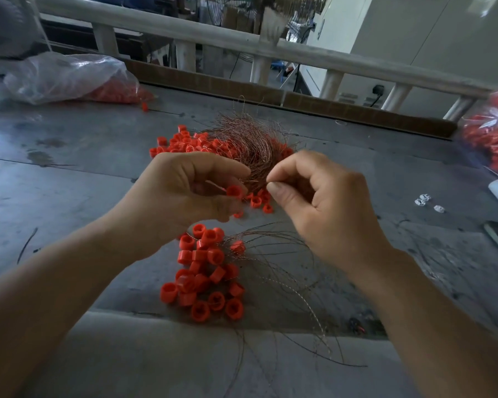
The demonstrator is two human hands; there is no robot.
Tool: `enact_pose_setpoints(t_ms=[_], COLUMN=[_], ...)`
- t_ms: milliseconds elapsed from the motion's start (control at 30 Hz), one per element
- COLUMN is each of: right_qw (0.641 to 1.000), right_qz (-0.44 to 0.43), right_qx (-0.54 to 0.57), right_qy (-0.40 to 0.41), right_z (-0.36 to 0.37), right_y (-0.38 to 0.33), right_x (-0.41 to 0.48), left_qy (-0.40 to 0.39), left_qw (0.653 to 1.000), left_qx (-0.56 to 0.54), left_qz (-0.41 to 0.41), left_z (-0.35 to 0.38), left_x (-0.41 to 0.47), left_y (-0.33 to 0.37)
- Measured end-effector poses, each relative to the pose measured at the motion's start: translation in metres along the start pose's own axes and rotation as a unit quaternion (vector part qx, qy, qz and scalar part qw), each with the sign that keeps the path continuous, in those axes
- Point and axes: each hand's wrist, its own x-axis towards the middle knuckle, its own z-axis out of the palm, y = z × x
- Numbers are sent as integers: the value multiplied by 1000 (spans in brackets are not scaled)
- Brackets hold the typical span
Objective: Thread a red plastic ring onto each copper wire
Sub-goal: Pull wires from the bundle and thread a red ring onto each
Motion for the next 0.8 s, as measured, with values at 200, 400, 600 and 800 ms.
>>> enact_pose_setpoints(t_ms=[200,400,600,800], right_qw=[995,993,992,990], right_qz=[45,60,74,79], right_qx=[83,84,73,74], right_qy=[-31,-59,-74,-86], right_z=[-3,3,3,2], right_y=[-5,-11,-10,-12], right_x=[0,-2,-1,-1], left_qy=[6,8,1,-10], left_qw=[1000,999,999,999], left_qx=[-6,23,7,-4], left_qz=[8,30,41,42], left_z=[0,1,1,2], left_x=[0,-1,-1,-1], left_y=[-1,3,2,2])
